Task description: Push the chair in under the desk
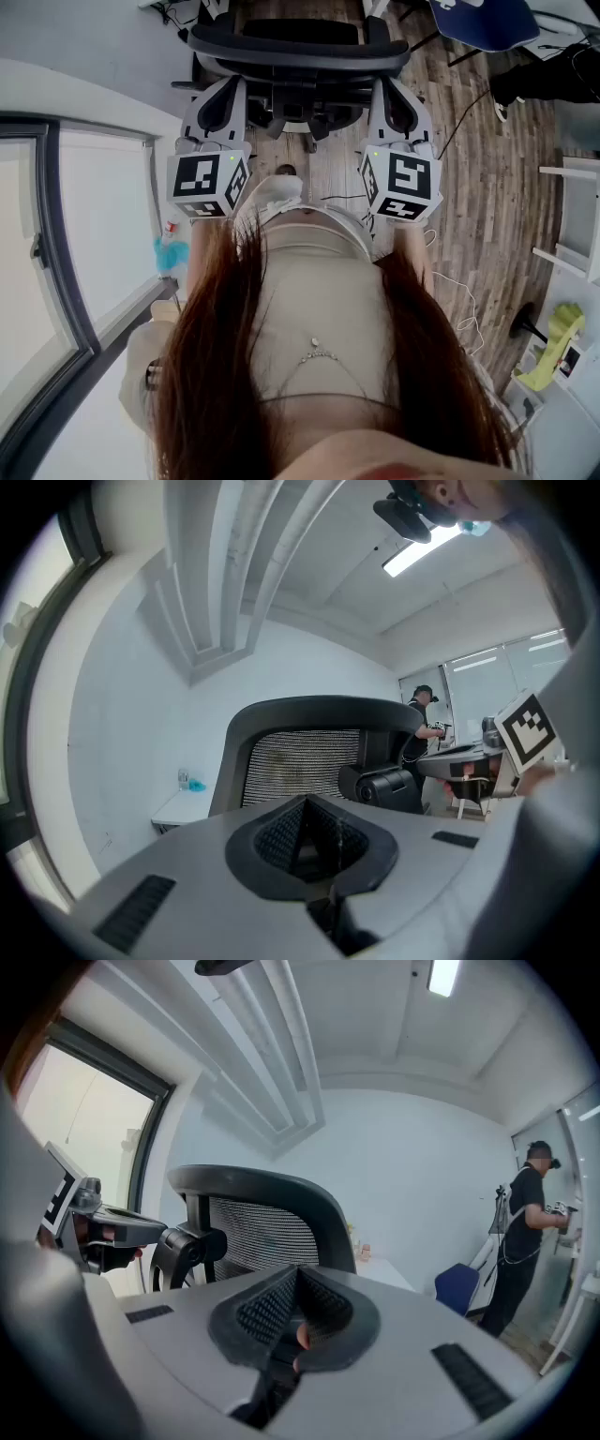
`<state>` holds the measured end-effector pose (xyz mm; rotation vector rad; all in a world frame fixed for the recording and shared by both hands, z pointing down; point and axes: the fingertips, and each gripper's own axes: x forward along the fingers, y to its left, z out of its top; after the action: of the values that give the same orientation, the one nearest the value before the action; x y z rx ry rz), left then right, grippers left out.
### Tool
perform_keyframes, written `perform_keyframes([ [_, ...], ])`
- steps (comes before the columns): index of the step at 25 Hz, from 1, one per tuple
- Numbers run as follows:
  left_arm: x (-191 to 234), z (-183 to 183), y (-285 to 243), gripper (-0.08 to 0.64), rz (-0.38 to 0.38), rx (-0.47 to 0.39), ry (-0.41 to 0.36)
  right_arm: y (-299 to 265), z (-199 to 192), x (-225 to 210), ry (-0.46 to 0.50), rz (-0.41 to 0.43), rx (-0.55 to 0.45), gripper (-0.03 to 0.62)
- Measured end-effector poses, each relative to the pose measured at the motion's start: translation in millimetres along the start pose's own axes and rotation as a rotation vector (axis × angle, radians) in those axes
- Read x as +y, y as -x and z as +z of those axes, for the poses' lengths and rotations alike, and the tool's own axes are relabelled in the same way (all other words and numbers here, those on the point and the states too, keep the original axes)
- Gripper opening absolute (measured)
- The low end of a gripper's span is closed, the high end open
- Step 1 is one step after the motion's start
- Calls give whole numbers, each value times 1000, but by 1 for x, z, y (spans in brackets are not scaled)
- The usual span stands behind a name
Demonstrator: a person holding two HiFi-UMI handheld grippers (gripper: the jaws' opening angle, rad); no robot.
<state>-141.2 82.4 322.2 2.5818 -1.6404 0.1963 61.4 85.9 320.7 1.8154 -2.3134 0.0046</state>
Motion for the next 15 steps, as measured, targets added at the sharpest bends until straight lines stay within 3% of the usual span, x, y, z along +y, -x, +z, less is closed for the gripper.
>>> perform_keyframes([
  [15,9,-5,-8,4,-18,13,12,-6,-1,-9,32,-10,12,25],
])
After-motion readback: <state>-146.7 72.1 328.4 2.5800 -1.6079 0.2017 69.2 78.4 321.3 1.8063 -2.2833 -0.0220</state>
